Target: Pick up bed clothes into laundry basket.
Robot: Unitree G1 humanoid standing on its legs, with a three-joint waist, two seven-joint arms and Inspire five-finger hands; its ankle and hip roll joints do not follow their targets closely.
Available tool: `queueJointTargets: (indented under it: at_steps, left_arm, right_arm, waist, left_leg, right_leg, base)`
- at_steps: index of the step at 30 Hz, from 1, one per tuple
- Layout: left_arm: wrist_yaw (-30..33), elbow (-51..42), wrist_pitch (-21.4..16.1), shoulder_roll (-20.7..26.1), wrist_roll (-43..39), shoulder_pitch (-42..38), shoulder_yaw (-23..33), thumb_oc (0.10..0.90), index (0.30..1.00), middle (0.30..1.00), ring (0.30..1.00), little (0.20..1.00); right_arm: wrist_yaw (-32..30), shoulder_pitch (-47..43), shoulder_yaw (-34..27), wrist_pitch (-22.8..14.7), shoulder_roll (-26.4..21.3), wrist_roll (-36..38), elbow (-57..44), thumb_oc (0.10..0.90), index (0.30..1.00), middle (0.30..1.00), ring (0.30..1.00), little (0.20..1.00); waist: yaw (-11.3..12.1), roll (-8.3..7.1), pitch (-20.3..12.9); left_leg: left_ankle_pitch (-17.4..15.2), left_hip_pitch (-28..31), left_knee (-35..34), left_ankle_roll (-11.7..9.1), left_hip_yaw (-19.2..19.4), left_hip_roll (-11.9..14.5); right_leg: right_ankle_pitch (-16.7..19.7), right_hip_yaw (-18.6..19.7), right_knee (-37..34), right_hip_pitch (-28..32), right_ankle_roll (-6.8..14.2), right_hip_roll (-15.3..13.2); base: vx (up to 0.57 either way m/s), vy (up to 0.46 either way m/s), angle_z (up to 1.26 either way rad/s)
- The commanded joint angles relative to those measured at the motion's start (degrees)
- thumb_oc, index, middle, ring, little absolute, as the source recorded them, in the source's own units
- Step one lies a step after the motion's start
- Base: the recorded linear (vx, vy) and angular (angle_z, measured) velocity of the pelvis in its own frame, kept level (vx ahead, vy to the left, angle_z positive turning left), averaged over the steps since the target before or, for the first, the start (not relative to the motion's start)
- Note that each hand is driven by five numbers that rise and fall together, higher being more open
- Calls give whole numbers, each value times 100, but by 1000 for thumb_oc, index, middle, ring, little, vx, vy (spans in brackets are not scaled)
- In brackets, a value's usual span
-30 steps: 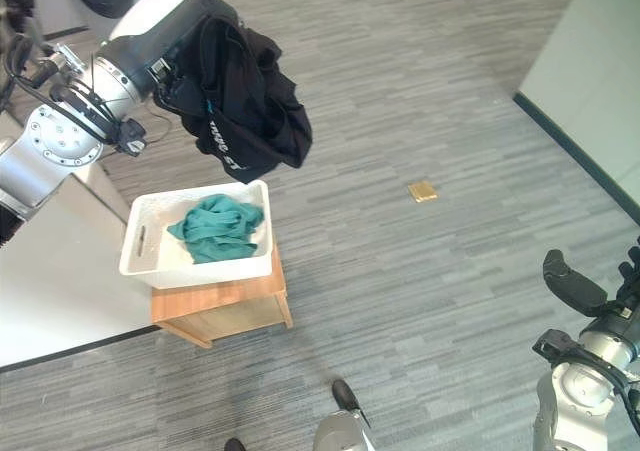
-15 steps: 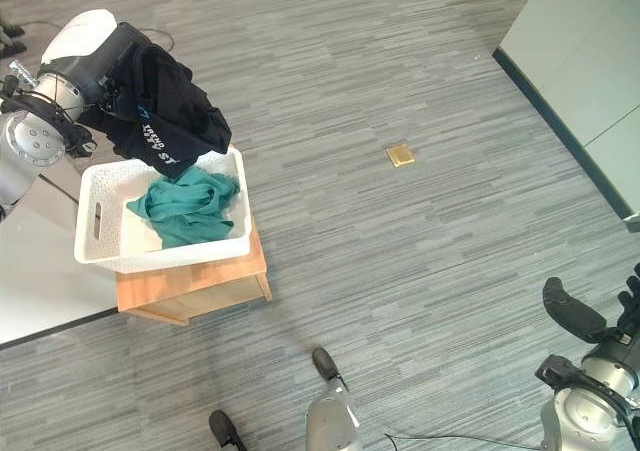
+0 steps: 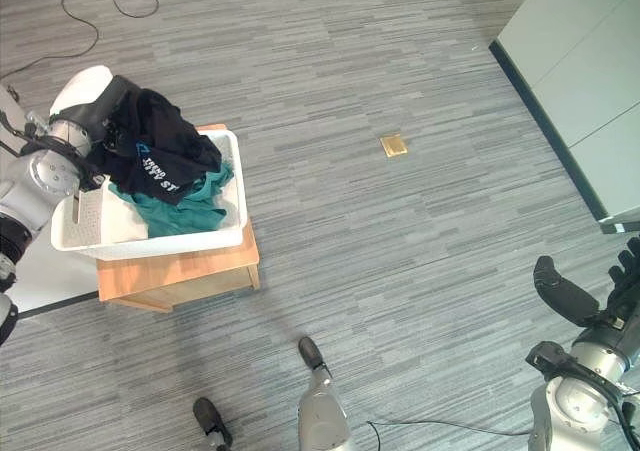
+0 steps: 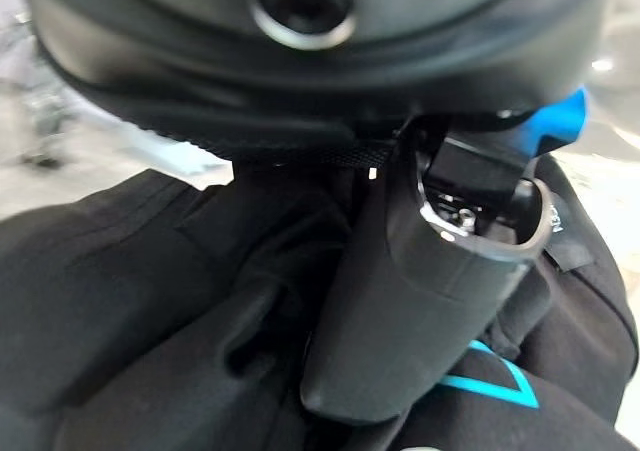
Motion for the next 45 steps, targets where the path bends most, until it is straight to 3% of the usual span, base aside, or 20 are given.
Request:
queueJointTargets:
  at_steps: [1, 5, 8, 13, 14, 21, 26, 29, 30, 32, 34, 36, 38, 39, 40, 42, 43, 44, 45]
  left_arm:
    - [584, 453, 3, 316, 201, -836, 758, 400, 300, 300, 300, 300]
    - [566, 838, 100, 374, 377, -840, 746, 400, 300, 300, 300, 300]
    - [511, 1142, 155, 561, 99, -723, 1081, 400, 300, 300, 300, 300]
    - [416, 1261, 213, 710, 78, -542, 1181, 400, 300, 300, 300, 300]
    - [292, 1392, 280, 678, -4, -463, 1277, 800, 900, 900, 900, 900]
    - [215, 1139, 158, 727, -266, -645, 1295, 800, 900, 900, 900, 900]
    - [306, 10, -143, 1150, -525, -1101, 928, 800, 900, 900, 900, 900]
    - [398, -643, -207, 1404, -643, -1148, 929, 800, 900, 900, 900, 900]
    - [582, -1513, -279, 1742, -650, -1183, 954, 800, 900, 900, 900, 900]
    - [744, -2191, -329, 1980, -620, -1115, 1034, 800, 900, 900, 900, 900]
    - [962, -3079, -363, 2318, -465, -892, 1318, 800, 900, 900, 900, 900]
    - [1350, -4325, -371, 2703, 25, 202, 2421, 800, 900, 900, 900, 900]
    - [1466, -4892, -504, 2582, 27, 1096, 3227, 800, 900, 900, 900, 900]
    - [1487, -5338, -590, 2382, -12, 2011, 4070, 800, 900, 900, 900, 900]
    - [1567, -5586, -783, 2101, -138, 2450, 4447, 800, 900, 900, 900, 900]
    - [1533, -6287, -1023, 1324, -265, 3954, 5659, 800, 900, 900, 900, 900]
    - [1516, -6354, -1014, 1285, -265, 4090, 5782, 800, 900, 900, 900, 900]
    - [1472, -6527, -1149, 841, -441, 4331, 5842, 800, 900, 900, 900, 900]
    - [1041, -6950, -1335, 31, -1015, 5041, 6006, 800, 900, 900, 900, 900]
  right_arm:
    - [-171, -259, -566, -607, -285, 41, -501, 800, 900, 900, 900, 900]
    - [-129, -203, -534, -606, -315, 60, -588, 800, 900, 900, 900, 900]
    - [-95, -89, -588, -600, -330, 65, -710, 800, 900, 900, 900, 900]
    - [-69, 35, -661, -559, -320, 28, -866, 800, 900, 900, 900, 900]
    - [-47, 65, -682, -518, -269, -23, -982, 800, 900, 900, 900, 900]
    - [-45, 60, -670, -462, -141, -226, -1238, 800, 900, 900, 900, 900]
    - [-1, -102, -648, -412, -260, -293, -1149, 800, 900, 900, 900, 900]
    - [12, -124, -637, -401, -257, -334, -1124, 800, 900, 900, 900, 900]
    - [50, -111, -676, -349, -240, -366, -1043, 800, 900, 900, 900, 900]
    - [51, -65, -719, -302, -232, -441, -963, 800, 900, 900, 900, 900]
    - [52, -27, -782, -277, -197, -469, -802, 800, 900, 900, 900, 900]
    - [73, 54, -884, -288, -136, -524, -617, 800, 900, 900, 900, 900]
    - [97, 114, -949, -267, -76, -552, -563, 800, 900, 900, 900, 900]
    - [113, 145, -1000, -251, -116, -580, -558, 800, 900, 900, 900, 900]
    - [120, 112, -1015, -261, -46, -563, -548, 800, 900, 900, 900, 900]
    - [162, 91, -969, -289, -172, -560, -600, 800, 900, 900, 900, 900]
    - [163, 88, -939, -287, -213, -559, -604, 800, 900, 900, 900, 900]
    - [163, 26, -902, -303, -144, -549, -629, 800, 900, 900, 900, 900]
    - [230, -70, -878, -372, -40, -438, -726, 800, 900, 900, 900, 900]
  waist:
    - [-112, -105, 9]
    - [-224, -165, 26]
    - [-329, -255, 67]
    - [-394, -274, 62]
    - [-407, -247, 74]
    - [-339, -94, 54]
    - [-47, 160, -31]
    - [75, 200, -76]
    - [230, 225, -136]
    - [347, 226, -195]
    - [523, 191, -260]
    - [729, 43, -367]
    - [856, -77, -420]
    - [900, -65, -473]
    - [983, -135, -505]
    - [919, -64, -599]
    - [887, -34, -608]
    - [879, -89, -621]
    - [867, -79, -693]
  left_leg:
    - [-296, -112, -1, 217, -67, -133]
    - [-313, -128, -1, 208, 13, -110]
    - [-335, -151, -1, 195, 127, -78]
    - [-353, -160, -1, 181, 217, -65]
    - [-377, -145, -1, 184, 236, -77]
    - [-418, -99, -1, 195, 208, -143]
    - [-423, -51, -1, 208, 2, -221]
    - [-366, -43, -1, 206, -82, -230]
    - [-370, -10, -1, 213, -195, -257]
    - [-422, 35, -1, 221, -282, -277]
    - [-367, 26, -1, 218, -405, -285]
    - [-375, 78, -1, 215, -534, -302]
    - [-392, 107, -1, 218, -576, -297]
    - [-405, 155, -1, 220, -586, -303]
    - [-420, 166, -1, 226, -615, -303]
    - [-447, 251, -1, 234, -590, -314]
    - [-451, 260, -1, 235, -583, -314]
    - [-459, 269, -1, 239, -593, -313]
    - [-486, 325, -1, 263, -603, -336]
  right_leg:
    - [-108, -117, -203, 606, 159, 423]
    - [-81, -67, -200, 546, 170, 462]
    - [14, 6, -207, 462, 206, 519]
    - [51, 63, -231, 409, 217, 531]
    - [40, 66, -253, 410, 223, 507]
    - [-20, 42, -273, 453, 218, 456]
    - [-159, -152, -257, 612, 193, 339]
    - [-167, -228, -245, 681, 172, 310]
    - [-214, -318, -236, 779, 154, 288]
    - [-283, -404, -234, 882, 145, 246]
    - [-281, -491, -209, 934, 111, 235]
    - [-348, -608, -192, 1057, 78, 220]
    - [-377, -645, -182, 1108, 56, 222]
    - [-401, -645, -173, 1145, 38, 213]
    - [-415, -657, -171, 1170, 22, 212]
    - [-447, -628, -160, 1236, 1, 202]
    - [-448, -622, -159, 1242, 2, 202]
    - [-450, -623, -154, 1248, -9, 207]
    - [-470, -607, -144, 1296, -29, 199]
  base:
    - [35, 19, -3]
    - [28, 13, -15]
    - [30, 13, -12]
    - [41, 15, -19]
    - [36, 39, -12]
    - [18, 20, -6]
    - [6, -11, 5]
    - [-15, -52, 23]
    - [14, -84, 37]
    - [15, -58, 32]
    - [-18, -69, 37]
    - [-39, -74, 30]
    - [-43, -35, 23]
    - [-27, -8, 11]
    - [-12, -4, 6]
    - [0, 0, 0]
    - [0, 0, 0]
    - [-12, 8, 4]
    - [0, 0, 0]
